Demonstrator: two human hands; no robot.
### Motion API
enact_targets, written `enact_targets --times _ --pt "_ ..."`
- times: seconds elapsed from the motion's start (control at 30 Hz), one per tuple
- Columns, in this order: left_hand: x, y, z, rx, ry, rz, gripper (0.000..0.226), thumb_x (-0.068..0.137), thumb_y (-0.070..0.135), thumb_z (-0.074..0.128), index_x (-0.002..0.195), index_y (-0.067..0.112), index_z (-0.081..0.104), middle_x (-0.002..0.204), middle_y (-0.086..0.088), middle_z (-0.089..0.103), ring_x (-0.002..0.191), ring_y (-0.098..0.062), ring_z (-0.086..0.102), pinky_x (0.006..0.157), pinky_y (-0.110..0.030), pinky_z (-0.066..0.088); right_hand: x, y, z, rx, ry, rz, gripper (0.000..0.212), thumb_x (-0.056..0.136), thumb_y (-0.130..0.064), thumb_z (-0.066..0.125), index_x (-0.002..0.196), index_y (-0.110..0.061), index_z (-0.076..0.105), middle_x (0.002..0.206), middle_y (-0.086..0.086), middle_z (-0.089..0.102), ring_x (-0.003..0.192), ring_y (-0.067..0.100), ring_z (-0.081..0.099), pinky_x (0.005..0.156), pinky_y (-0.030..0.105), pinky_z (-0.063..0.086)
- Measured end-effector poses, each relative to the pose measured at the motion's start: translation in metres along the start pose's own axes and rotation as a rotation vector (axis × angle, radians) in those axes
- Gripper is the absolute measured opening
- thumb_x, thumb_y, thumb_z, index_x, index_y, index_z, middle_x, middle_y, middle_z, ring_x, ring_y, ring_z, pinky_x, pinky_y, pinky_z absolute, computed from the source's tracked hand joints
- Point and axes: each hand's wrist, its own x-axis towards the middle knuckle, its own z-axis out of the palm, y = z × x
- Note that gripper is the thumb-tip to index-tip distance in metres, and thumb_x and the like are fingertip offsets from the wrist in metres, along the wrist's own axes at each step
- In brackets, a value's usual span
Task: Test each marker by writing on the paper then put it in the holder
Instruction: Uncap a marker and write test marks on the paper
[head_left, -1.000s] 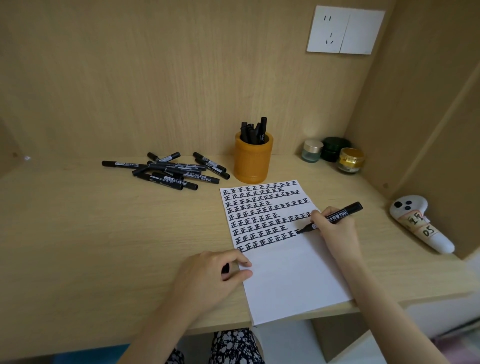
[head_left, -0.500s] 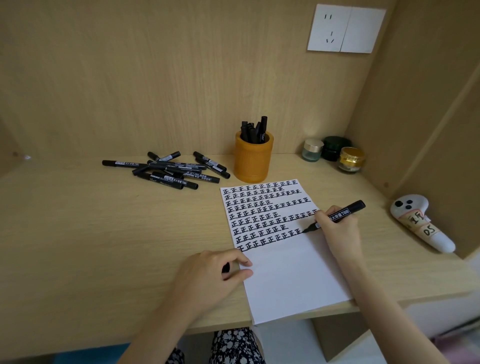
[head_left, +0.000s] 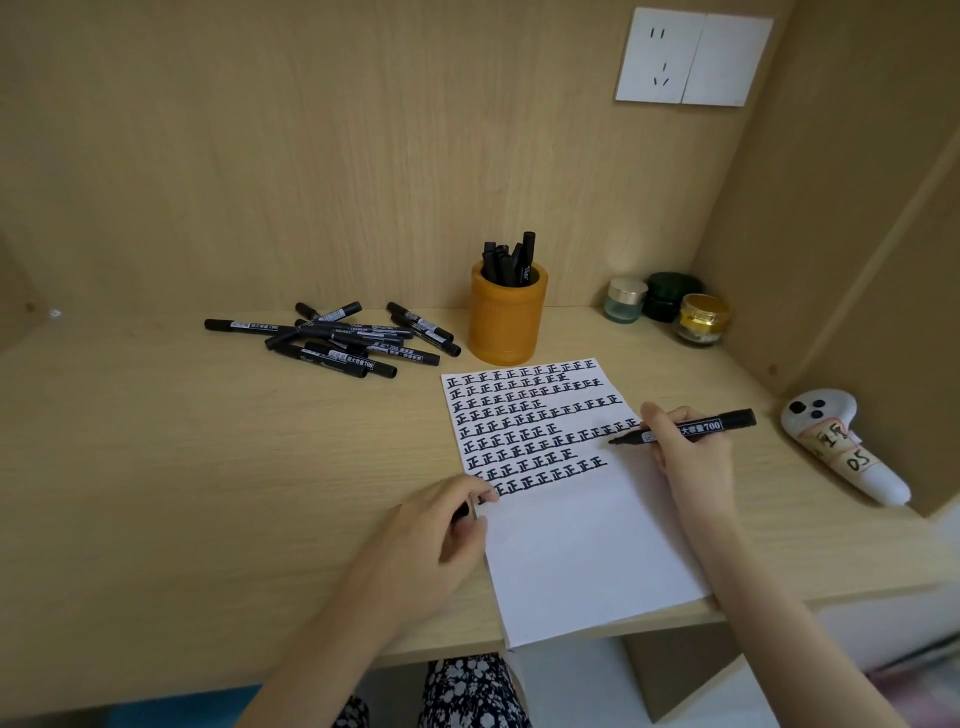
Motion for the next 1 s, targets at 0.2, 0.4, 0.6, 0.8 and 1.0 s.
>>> enact_targets --times 0.2,0.4,0.6,0.8,1.0 --pt "-0.001 0.002 0.000 -0.113 0.010 -0.045 0.022 0.099 0.033 0.029 0.111 0.051 0.030 0.101 0.027 0.050 0.098 0.003 0.053 0.087 -0.020 0.045 -0.013 -0.012 0.008 0.081 -0.133 0.011 0.030 0.090 -0.023 0.065 0.065 -0.012 0.051 0.046 -0.004 0.041 0.042 0.007 0.032 0.042 0.014 0.027" --pt "0.004 0.003 -0.005 -0.356 0.105 -0.190 0.026 0.084 0.028 0.064 0.103 0.034 0.048 0.104 0.024 0.067 0.101 0.002 0.061 0.098 -0.034 0.046 -0.031 -0.022 0.026 0.211 -0.331 0.074 0.026 0.087 -0.022 0.066 0.069 -0.010 0.052 0.048 -0.003 0.037 0.045 0.012 0.031 0.044 0.019 0.024" --pt "0.005 0.004 -0.009 -0.435 0.184 -0.193 0.024 0.076 0.018 0.073 0.095 0.027 0.063 0.099 0.020 0.069 0.095 0.003 0.063 0.091 -0.020 0.048 -0.052 -0.031 0.044 0.225 -0.476 0.130 0.028 0.077 -0.027 0.070 0.065 -0.016 0.047 0.046 0.000 0.042 0.041 0.012 0.035 0.043 0.020 0.025" --pt "0.004 0.004 -0.011 -0.509 0.256 -0.196 0.031 0.073 0.010 0.074 0.098 0.026 0.063 0.095 0.017 0.069 0.092 0.004 0.063 0.080 -0.007 0.046 -0.064 -0.032 0.055 0.230 -0.471 0.123 0.033 0.078 -0.023 0.072 0.060 -0.016 0.045 0.046 0.002 0.044 0.040 0.012 0.037 0.041 0.018 0.028" --pt "0.005 0.004 -0.011 -0.557 0.251 -0.198 0.022 0.073 0.011 0.075 0.089 0.019 0.063 0.093 0.019 0.070 0.088 0.002 0.066 0.079 -0.009 0.047 -0.071 -0.030 0.064 0.202 -0.476 0.106 0.032 0.083 -0.015 0.072 0.062 -0.013 0.047 0.046 0.003 0.045 0.040 0.010 0.041 0.040 0.016 0.033"
